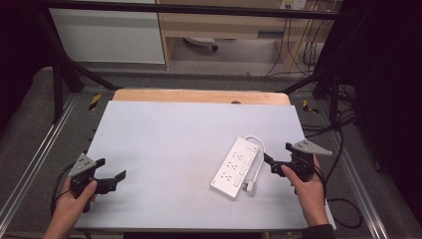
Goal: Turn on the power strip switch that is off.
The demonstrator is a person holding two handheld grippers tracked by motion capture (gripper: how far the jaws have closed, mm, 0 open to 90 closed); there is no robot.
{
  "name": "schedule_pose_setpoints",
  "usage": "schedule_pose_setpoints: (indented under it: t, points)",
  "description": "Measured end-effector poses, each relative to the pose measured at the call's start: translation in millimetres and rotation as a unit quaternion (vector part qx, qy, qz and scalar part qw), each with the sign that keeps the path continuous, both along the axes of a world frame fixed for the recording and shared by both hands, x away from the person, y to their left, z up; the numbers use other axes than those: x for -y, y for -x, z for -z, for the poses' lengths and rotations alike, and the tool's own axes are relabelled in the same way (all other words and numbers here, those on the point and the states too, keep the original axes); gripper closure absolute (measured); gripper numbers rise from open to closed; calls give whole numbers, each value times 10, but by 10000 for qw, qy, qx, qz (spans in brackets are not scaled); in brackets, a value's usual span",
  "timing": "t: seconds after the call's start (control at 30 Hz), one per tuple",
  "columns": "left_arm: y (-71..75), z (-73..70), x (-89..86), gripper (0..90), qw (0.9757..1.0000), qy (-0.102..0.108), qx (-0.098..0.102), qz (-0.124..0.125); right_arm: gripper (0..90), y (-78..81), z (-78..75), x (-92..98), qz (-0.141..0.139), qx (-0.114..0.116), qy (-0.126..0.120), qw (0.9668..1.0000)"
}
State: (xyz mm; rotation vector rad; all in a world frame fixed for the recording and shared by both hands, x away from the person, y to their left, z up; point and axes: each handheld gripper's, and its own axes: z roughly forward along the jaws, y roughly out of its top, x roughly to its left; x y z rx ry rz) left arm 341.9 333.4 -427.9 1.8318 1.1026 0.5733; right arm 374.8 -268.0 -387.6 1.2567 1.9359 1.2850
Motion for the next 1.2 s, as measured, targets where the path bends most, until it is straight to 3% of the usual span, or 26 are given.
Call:
schedule_pose_setpoints:
  t: [0.8, 1.2]
  points:
    - [1, -1, -1, 64, 10000, -4, 7, -3, 35, -206, -170, -22, -52, 15, -8, 10000]
    - [7, -3, -2, 64, 10000, 9, 9, -17, 112, -297, -168, -127, -130, 6, 39, 9999]
